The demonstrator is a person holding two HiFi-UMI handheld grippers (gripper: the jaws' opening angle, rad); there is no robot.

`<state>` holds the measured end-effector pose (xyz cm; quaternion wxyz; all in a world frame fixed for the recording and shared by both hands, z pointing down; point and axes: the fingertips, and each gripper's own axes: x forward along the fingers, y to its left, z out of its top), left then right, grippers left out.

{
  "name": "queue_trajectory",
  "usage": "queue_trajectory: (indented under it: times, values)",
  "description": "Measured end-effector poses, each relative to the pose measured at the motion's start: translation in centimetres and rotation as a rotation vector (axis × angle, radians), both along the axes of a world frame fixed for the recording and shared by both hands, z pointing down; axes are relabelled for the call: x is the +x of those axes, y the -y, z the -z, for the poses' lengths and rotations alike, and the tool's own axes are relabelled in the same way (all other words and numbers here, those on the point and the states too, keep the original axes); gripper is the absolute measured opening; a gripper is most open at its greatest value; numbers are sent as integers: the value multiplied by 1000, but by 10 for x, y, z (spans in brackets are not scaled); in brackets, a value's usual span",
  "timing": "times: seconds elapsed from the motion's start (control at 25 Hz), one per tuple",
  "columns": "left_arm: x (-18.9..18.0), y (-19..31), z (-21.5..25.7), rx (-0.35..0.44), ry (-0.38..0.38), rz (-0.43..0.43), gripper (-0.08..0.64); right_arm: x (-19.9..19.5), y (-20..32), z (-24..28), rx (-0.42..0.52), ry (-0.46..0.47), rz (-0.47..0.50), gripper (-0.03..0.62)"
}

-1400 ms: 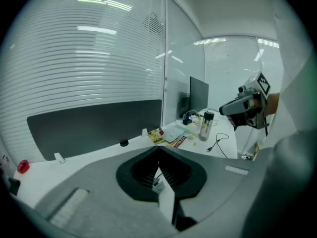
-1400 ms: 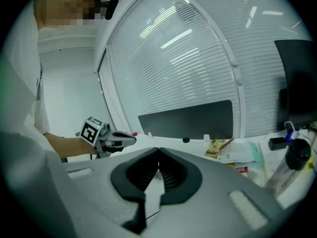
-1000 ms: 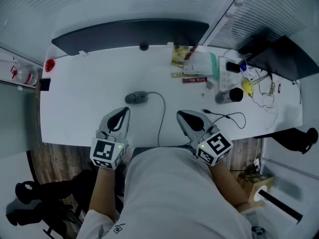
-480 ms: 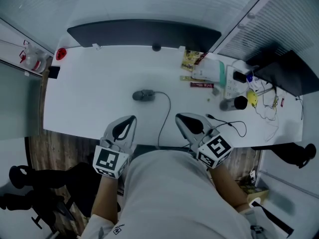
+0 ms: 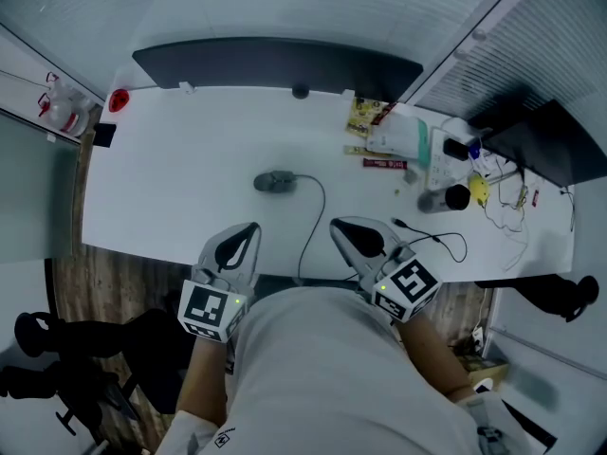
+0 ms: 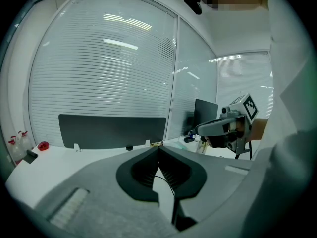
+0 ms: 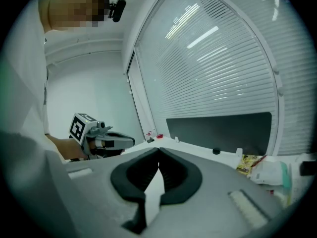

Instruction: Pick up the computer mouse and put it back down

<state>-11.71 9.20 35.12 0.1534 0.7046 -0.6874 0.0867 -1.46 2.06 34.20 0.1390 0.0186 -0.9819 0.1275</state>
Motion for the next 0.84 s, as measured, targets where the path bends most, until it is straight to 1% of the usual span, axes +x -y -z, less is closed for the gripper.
queue_trajectory:
  times: [0.16,0.36,0.64,0.84]
  values:
    - [-2,-3,-1,6,-17,5,8,0,-4,1,4,-6,9,3]
    - [-1,1,0,21,-31,-6,8,2,-2,4,4,-2,-22,3]
    - [-1,7,2,22,2,-44,8,2,-1,6,6,1,-35,3]
    - [-3,9,2,22,-2,-55,8,2,1,4,6,-13,-50,3]
